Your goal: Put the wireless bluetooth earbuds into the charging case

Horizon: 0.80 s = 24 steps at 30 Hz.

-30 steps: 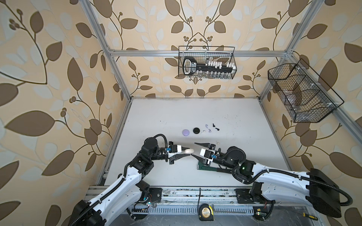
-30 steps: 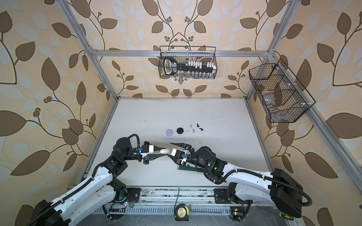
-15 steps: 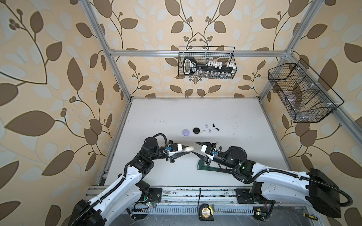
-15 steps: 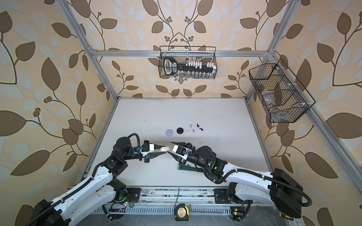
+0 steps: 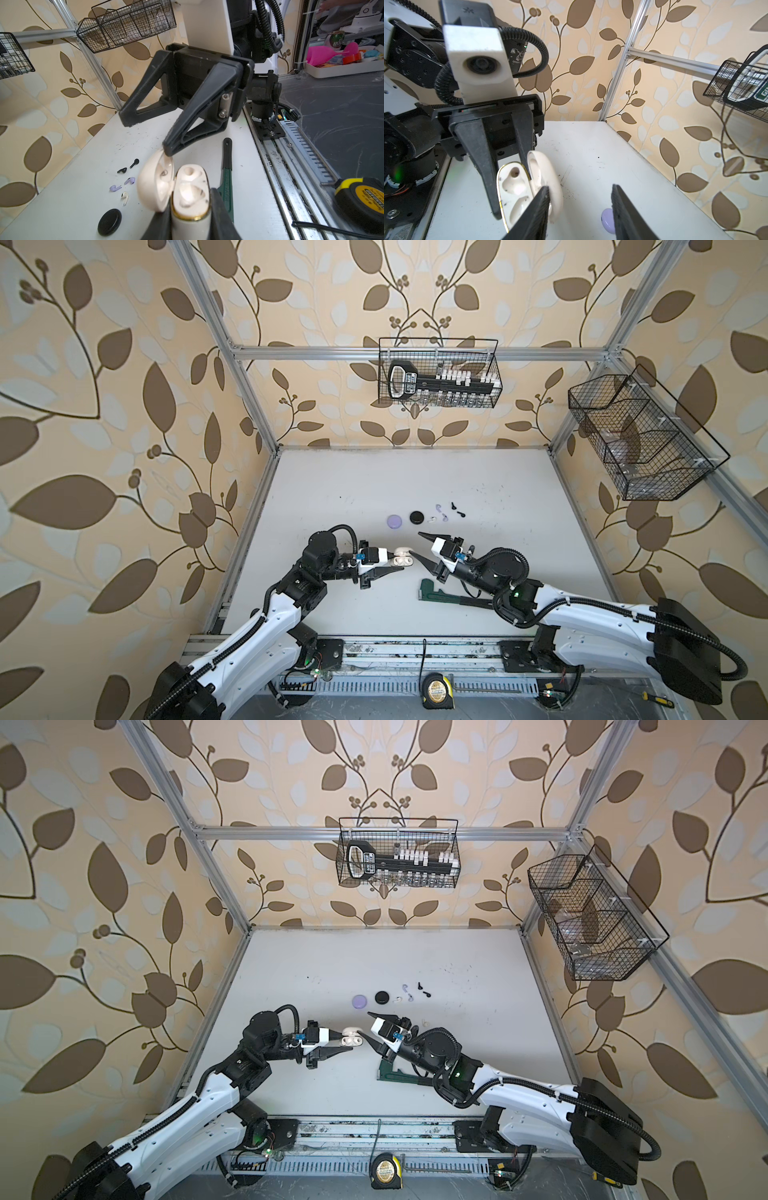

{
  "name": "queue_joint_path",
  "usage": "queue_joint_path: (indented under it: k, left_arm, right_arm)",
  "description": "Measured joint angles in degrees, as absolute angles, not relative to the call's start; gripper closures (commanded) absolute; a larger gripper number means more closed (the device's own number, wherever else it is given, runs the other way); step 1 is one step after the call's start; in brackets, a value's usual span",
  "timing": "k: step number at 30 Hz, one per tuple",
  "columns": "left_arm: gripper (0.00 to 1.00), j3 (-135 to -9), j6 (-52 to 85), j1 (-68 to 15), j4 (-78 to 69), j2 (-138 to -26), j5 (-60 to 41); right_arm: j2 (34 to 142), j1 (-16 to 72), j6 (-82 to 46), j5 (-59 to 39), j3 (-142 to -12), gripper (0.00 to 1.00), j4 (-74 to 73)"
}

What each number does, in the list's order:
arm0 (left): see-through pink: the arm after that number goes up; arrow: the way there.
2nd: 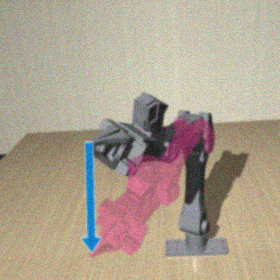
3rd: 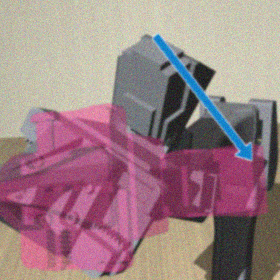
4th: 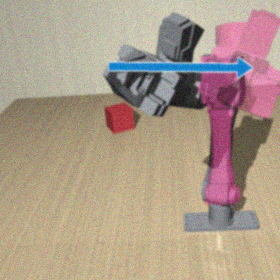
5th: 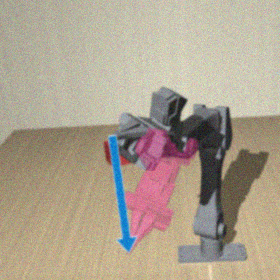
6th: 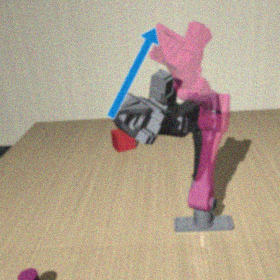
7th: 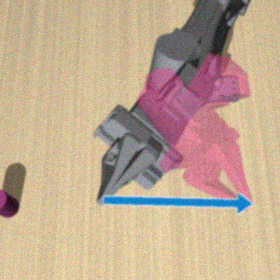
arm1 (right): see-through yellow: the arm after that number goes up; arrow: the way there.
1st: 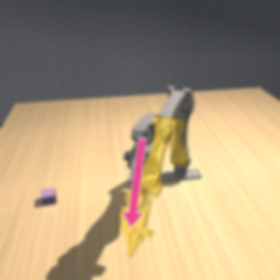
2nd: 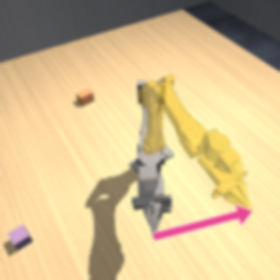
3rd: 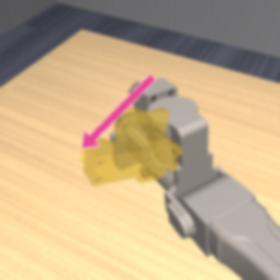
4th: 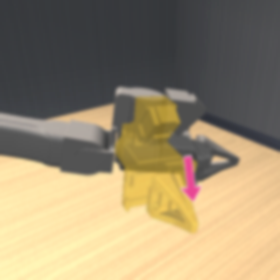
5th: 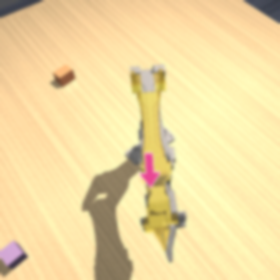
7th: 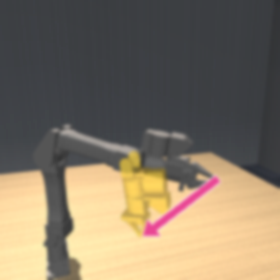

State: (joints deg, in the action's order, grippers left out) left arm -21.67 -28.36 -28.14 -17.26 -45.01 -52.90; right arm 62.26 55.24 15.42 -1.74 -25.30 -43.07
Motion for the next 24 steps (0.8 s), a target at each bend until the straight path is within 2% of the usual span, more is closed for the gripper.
queue_joint_path:
  k: [9, 16, 24]
  left_arm:
    - [1.00, -21.7, -27.6, -28.1, -17.5, -45.0, -51.6]
    - [1.00, -22.1, -26.5, -28.6, -16.5, -45.9, -51.7]
    - [1.00, -22.9, -25.9, -28.6, -14.6, -47.9, -52.4]
  right_arm:
    - [62.4, 54.8, 13.5, 0.0, -25.4, 0.45, -43.1]
    - [61.5, 51.0, 10.5, 2.1, -25.5, 0.44, -44.3]
    - [60.2, 48.7, 7.5, 4.4, -25.5, 0.37, -45.0]
